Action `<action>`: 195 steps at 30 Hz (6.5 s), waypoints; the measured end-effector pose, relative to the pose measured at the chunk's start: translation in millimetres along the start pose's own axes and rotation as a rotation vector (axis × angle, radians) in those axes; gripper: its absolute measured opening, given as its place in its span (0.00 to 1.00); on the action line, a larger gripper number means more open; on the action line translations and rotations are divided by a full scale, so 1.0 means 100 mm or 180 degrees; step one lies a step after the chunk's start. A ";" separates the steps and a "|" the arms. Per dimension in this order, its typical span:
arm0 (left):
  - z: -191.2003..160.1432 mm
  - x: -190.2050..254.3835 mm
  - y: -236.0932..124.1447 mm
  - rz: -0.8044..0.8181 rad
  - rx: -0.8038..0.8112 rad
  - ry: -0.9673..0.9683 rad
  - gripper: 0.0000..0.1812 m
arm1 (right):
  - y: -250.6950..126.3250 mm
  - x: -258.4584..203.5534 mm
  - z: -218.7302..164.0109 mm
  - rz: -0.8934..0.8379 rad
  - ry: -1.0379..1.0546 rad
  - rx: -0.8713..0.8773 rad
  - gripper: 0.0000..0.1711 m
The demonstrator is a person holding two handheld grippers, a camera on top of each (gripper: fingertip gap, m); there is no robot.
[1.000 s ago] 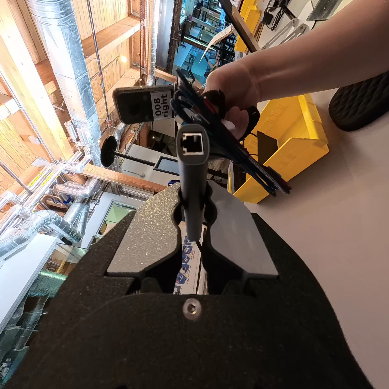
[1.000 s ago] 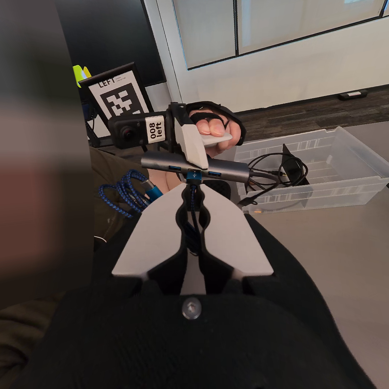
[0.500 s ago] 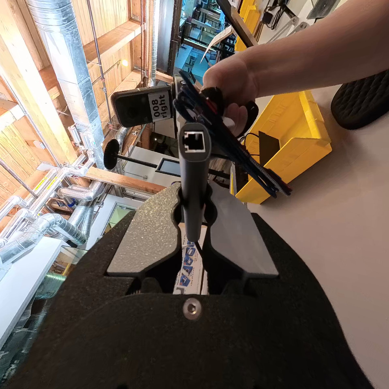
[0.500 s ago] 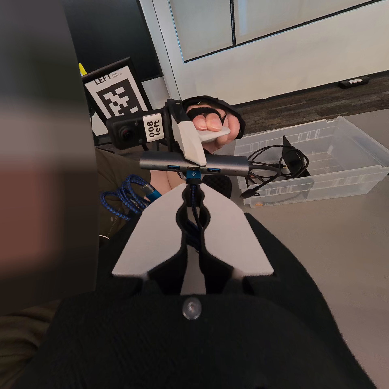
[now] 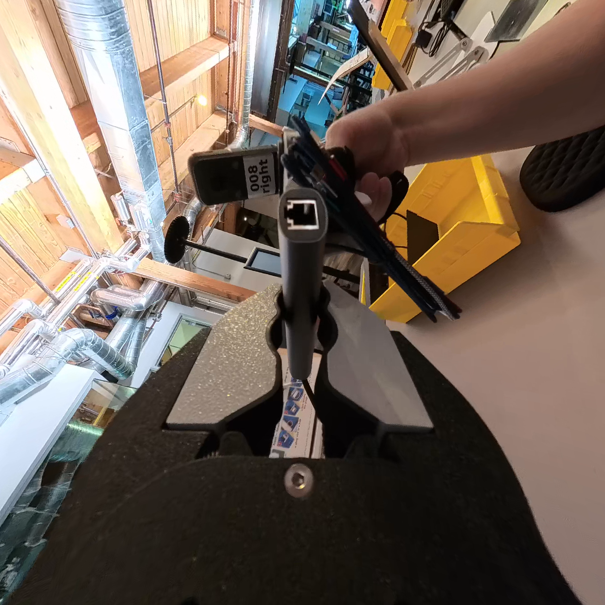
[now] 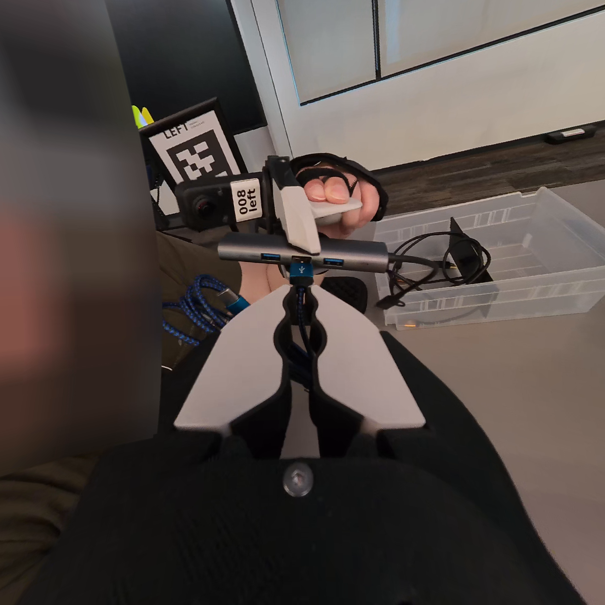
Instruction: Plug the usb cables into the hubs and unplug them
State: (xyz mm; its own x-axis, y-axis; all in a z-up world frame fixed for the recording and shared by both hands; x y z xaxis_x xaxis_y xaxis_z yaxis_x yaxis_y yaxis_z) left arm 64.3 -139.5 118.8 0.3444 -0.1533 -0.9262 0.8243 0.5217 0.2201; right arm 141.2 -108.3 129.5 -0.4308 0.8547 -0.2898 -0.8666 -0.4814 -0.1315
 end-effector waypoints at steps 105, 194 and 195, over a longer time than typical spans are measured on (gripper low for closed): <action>-0.14 -0.05 0.08 0.0178 -0.0374 -0.0072 0.09 | 0.02 0.05 0.10 -0.0961 -0.1554 -0.0169 0.10; -0.09 -0.01 0.12 0.0297 -0.0387 0.0231 0.09 | 0.05 0.07 0.08 -0.0422 -0.0514 0.0161 0.08; -0.09 -0.01 0.11 0.0288 -0.0382 0.0227 0.09 | 0.05 0.07 0.07 -0.0416 -0.0494 0.0153 0.08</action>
State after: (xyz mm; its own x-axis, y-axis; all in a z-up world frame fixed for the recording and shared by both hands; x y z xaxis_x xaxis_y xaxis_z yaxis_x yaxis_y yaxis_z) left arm 69.1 -125.8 119.3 0.3785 -0.0434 -0.9246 0.7303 0.6278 0.2695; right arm 131.7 -103.3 133.7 -0.3443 0.9308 -0.1231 -0.9271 -0.3577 -0.1120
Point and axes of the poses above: each gripper's, where its closed fingertips meet, y out along the fingers, z out of its top, x = y × z across the jaws, the point moved 4 cm from there along -y, back along the fingers, and after that the axes turned 10 degrees about z, right-handed, at the moved point
